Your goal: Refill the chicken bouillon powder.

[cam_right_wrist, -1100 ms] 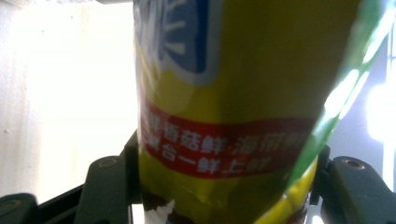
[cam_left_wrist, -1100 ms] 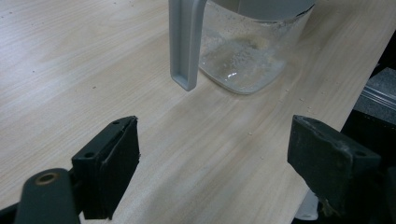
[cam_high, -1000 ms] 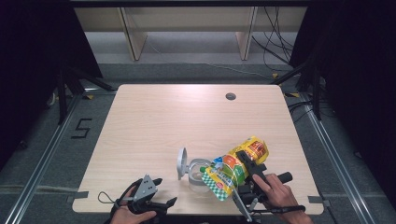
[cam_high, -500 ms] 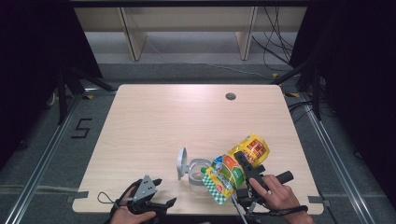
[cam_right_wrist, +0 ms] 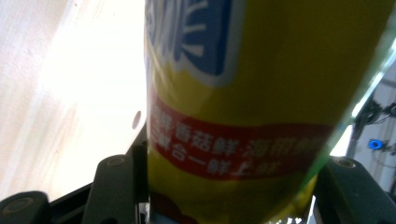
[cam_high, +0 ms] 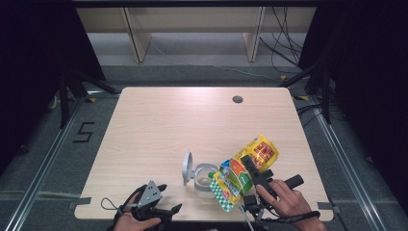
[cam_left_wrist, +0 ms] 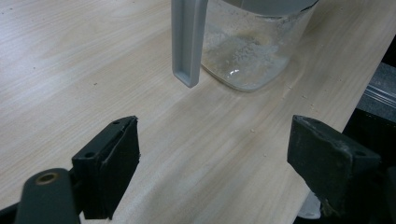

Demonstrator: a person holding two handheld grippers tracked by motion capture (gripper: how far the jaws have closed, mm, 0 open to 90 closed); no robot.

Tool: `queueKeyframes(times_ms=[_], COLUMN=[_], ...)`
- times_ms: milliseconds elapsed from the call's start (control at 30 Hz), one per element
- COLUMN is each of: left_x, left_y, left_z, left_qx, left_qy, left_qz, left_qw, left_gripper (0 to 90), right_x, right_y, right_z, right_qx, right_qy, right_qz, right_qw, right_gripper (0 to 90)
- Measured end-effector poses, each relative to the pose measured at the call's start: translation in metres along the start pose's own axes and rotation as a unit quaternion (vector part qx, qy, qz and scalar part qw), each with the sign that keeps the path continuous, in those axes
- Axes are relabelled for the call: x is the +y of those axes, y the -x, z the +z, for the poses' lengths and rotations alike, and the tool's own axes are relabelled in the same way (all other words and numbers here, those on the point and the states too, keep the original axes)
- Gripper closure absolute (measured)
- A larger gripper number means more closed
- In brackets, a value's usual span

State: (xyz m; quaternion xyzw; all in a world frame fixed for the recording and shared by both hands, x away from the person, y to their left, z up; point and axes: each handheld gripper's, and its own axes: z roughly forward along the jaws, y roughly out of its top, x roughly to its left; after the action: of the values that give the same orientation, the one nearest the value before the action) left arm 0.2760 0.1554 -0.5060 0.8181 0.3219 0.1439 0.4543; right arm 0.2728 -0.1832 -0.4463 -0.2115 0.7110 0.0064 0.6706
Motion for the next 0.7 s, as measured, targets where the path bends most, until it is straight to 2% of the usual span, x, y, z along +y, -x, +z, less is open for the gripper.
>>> queueKeyframes(times_ms=[33,67,100,133,167,200,267,300,333,367,433,467,500,533,600,633,700], left_x=[0.0004,0.0008,0.0009,0.0008,0.0008,0.0013,0.0008,0.0008,0.0007,0.0009,0.0008,0.0009,0.0007,0.0004,0.0010,0.0012,0.0012], left_y=[-0.0014,-0.0016,-0.0008,-0.0019,-0.0019,-0.0030,-0.0011,-0.0011,-0.0011,-0.0016,-0.0015,-0.0020,-0.0005,-0.0004,-0.0021,-0.0023,-0.0023], left_z=[-0.0007,-0.0008,-0.0015,-0.0013,-0.0013,-0.0024,-0.0002,-0.0002,-0.0005,-0.0014,-0.0004,-0.0008,-0.0017,-0.0018,-0.0022,-0.0019,-0.0019], left_qx=[0.002,0.003,0.004,-0.001,-0.001,0.002,-0.002,-0.002,-0.001,0.000,-0.001,0.000,-0.001,0.003,0.002,0.003,0.003], left_qy=[-0.007,-0.010,-0.013,-0.009,-0.009,-0.016,-0.002,-0.002,-0.002,-0.007,-0.002,-0.004,-0.011,-0.007,-0.008,-0.007,-0.007], left_qz=[0.007,0.010,0.012,0.024,0.024,0.033,0.017,0.017,0.017,0.020,0.017,0.020,0.007,0.011,0.025,0.025,0.025], left_qw=[0.9999,0.9999,0.9998,0.9997,0.9997,0.9993,0.9999,0.9999,0.9998,0.9998,0.9998,0.9998,0.9999,0.9999,0.9996,0.9997,0.9997], left_gripper=[16.6,16.6,16.6,16.6,16.6,16.6,16.6,16.6,16.6,16.6,16.6,16.6,16.6,16.5,16.6,16.5,16.5], right_x=[0.0012,0.0018,0.0008,0.0010,0.0010,0.0010,0.0013,0.0013,0.0027,0.0027,0.0031,0.0035,0.0033,0.0031,0.0028,0.0032,0.0035], right_y=[0.0052,0.0088,0.0009,0.0016,0.0016,0.0012,0.0024,0.0024,0.0096,0.0096,0.0091,0.0093,0.0082,0.0087,0.0073,0.0091,0.0085], right_z=[0.0013,0.0025,-0.0012,-0.0005,-0.0005,0.0000,-0.0004,-0.0004,0.0030,0.0030,0.0028,0.0036,0.0036,0.0047,0.0041,0.0044,0.0037], right_qx=[-0.018,-0.020,-0.001,-0.004,-0.004,-0.005,-0.006,-0.006,-0.026,-0.026,-0.027,-0.023,-0.023,-0.023,-0.025,-0.025,-0.023], right_qy=[0.016,0.027,-0.001,0.000,0.000,-0.001,0.001,0.001,0.026,0.026,0.020,0.019,0.016,0.021,0.018,0.024,0.021], right_qz=[-0.029,-0.049,-0.004,-0.011,-0.011,-0.013,-0.019,-0.019,-0.058,-0.058,-0.052,-0.059,-0.058,-0.066,-0.057,-0.067,-0.058], right_qw=[0.9993,0.9982,1.0000,0.9999,0.9999,0.9999,0.9998,0.9998,0.9976,0.9976,0.9981,0.9978,0.9979,0.9973,0.9979,0.9972,0.9978], right_gripper=[45.3,45.3,45.3,45.3,45.3,45.3,45.3,45.3,45.4,45.4,45.4,45.9,46.6,47.0,47.2,47.3,47.3])
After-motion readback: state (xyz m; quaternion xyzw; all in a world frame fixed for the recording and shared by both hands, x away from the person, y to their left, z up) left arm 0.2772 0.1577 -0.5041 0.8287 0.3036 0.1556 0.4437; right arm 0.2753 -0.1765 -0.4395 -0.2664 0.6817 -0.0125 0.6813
